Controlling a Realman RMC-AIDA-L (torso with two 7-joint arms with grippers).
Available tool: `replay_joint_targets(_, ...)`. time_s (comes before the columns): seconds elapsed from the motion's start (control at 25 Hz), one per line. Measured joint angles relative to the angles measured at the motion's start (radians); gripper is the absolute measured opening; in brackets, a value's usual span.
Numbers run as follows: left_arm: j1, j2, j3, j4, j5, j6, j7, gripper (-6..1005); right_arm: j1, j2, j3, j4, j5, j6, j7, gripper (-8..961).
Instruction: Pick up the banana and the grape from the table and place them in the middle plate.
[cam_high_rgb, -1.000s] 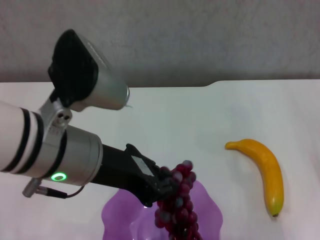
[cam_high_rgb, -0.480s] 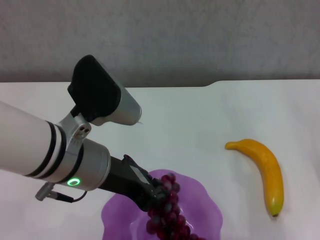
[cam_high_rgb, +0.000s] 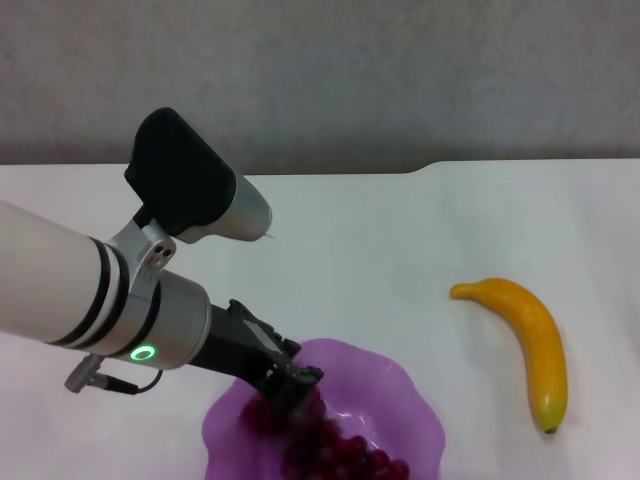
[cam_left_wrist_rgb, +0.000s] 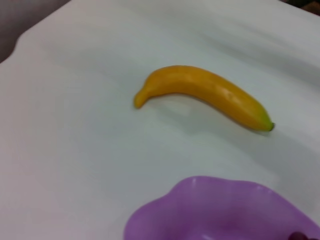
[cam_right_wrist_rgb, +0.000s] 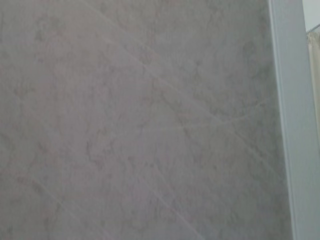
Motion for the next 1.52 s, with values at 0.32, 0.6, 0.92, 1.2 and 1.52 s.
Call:
replay_joint_targets(0.32,0.014,0.001,-0.006,-0.019,0.031,0.012,-0.007,488,0.0,0.0,0.0,0.0,0.0,0.0,0.0,863)
replay_joint_targets(0.6,0.123,0.002,-0.015,-0.157,0.107,0.224,-0.006,795,0.0,0.0,0.0,0.001,0.0,0.0,0.0,863)
replay_joint_targets(0.92,0.178,0.0,-0.069,-0.142,0.122,0.594,0.005,865,0.0,0.0,-0.005,-0.003,0.0,0.0,0.0,862)
replay_joint_targets(1.2,0.219,0.0,-0.077,-0.008,0.123,1.017,0.007,864,0.0,0.0,-0.009,-0.003,0.0,-0.001,0.0,862)
replay_joint_targets(1.52,0.235,-0.001,-0.148,0.224,0.089,1.32,-0.011,862,-0.002,0.0,-0.012,-0.01,0.0,0.006,0.0,862)
